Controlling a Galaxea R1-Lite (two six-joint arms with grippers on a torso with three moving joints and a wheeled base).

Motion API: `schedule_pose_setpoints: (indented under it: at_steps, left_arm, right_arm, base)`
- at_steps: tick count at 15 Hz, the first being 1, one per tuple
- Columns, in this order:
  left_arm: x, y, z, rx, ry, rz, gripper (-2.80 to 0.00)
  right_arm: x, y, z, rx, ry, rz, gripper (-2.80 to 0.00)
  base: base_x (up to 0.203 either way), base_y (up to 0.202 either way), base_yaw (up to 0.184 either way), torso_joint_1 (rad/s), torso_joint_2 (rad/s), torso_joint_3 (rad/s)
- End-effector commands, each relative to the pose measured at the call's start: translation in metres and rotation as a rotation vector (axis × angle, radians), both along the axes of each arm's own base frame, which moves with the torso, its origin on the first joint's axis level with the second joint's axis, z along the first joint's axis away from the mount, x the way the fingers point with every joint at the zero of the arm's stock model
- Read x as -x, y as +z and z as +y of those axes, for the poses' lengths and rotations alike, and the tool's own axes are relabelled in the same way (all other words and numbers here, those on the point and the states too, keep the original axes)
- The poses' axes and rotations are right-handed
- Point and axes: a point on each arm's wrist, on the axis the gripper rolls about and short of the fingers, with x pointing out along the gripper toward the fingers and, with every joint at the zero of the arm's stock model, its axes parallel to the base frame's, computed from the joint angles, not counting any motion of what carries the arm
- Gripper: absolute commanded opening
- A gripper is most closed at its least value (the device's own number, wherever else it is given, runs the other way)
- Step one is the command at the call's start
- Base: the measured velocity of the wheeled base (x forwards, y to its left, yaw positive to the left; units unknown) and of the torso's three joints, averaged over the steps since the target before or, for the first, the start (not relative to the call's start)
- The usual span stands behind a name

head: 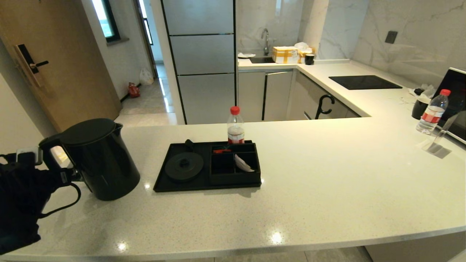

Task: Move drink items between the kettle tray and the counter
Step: Place it on the left

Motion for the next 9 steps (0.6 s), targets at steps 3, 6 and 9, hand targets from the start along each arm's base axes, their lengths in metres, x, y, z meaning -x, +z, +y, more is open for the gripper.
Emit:
schedule_pose_setpoints:
  at_steps: [3,6,9]
  left_arm:
    - [0.007,0.005,-0.005,-0.001,-0.005,-0.001,0.00]
    - [0.016,0.004,-0.012,0.011,-0.013,0.024,0.00]
    - [0.025,0.004,-0.019,0.023,-0.022,0.046,0.00]
  right_arm:
    - [-0.003,-0.009,0.000,0.000,0.001,0.031,-2.80]
    - [-0.003,-0.009,0.000,0.000,0.001,0.030,-2.80]
    - [-0.003,-0.009,0.000,0.000,0.001,0.031,-2.80]
  base:
    - [0.000,0.000,0.000,0.000,0.00,0.000]
    - [0.000,0.000,0.000,0.000,0.00,0.000]
    - [0.000,0.000,0.000,0.000,0.00,0.000]
